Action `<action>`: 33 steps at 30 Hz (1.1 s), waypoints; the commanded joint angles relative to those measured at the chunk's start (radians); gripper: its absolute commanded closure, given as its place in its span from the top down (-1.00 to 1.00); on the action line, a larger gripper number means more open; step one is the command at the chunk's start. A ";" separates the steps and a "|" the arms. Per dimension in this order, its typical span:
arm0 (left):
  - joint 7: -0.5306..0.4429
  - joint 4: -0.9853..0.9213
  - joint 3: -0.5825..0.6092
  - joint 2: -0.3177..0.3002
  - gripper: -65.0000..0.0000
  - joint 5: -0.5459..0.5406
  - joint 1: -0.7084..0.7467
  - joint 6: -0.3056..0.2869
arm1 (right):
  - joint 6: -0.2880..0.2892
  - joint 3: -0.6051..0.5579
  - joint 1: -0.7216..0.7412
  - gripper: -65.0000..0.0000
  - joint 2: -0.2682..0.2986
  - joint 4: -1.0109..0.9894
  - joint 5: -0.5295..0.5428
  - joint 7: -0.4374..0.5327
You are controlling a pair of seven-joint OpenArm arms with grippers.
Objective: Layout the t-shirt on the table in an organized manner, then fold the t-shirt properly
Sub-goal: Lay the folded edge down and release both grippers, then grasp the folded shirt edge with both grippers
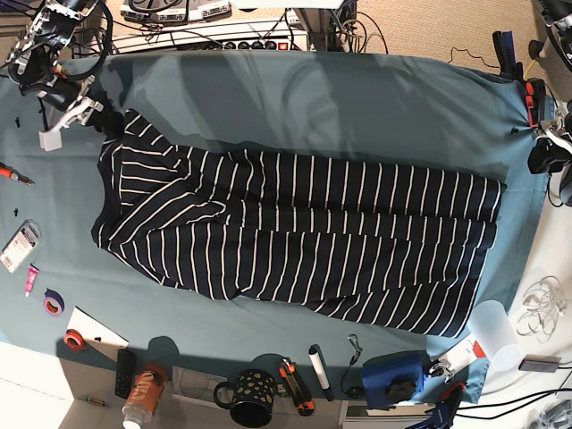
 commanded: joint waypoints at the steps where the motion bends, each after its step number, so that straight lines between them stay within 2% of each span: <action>1: -0.022 0.015 -0.008 -0.027 -0.29 -0.014 -0.005 -0.004 | 0.002 0.003 0.001 -0.29 0.023 0.016 0.037 -0.024; 4: -0.022 0.015 -0.008 -0.027 -0.29 -0.015 -0.005 -0.004 | 0.002 0.004 0.000 -0.29 0.030 0.016 0.133 -0.029; 6: -0.022 0.015 -0.008 -0.027 -0.29 -0.015 -0.005 -0.004 | 0.002 0.005 0.001 -0.29 0.036 0.016 0.159 -0.029; 10: -0.022 0.015 -0.008 -0.024 -0.29 -0.015 -0.005 -0.004 | 0.002 0.016 0.001 -0.29 0.048 0.016 0.145 -0.029; 19: -0.022 0.015 -0.008 -0.019 -0.29 -0.017 -0.005 -0.003 | 0.002 0.149 0.003 -0.28 0.052 0.016 0.162 -0.029; 20: -0.022 0.015 -0.008 -0.018 -0.29 -0.020 -0.005 -0.003 | 0.002 0.163 0.003 -0.24 0.060 0.016 0.177 -0.029; 23: -0.021 0.015 -0.008 -0.019 -0.29 -0.021 -0.005 -0.003 | 0.002 0.171 -0.013 0.15 0.102 0.016 0.181 -0.029; 24: -0.021 0.015 -0.008 -0.019 -0.29 -0.021 -0.005 -0.003 | 0.002 0.171 -0.023 0.21 0.117 0.016 0.184 -0.029; 28: -0.022 0.015 -0.008 -0.018 -0.29 -0.022 -0.005 -0.003 | 0.002 0.171 -0.035 0.23 0.153 0.016 0.188 -0.029; 33: -0.022 0.015 -0.006 -0.014 -0.29 -0.036 -0.005 -0.003 | 0.002 0.142 -0.016 0.23 0.111 0.011 0.154 -0.029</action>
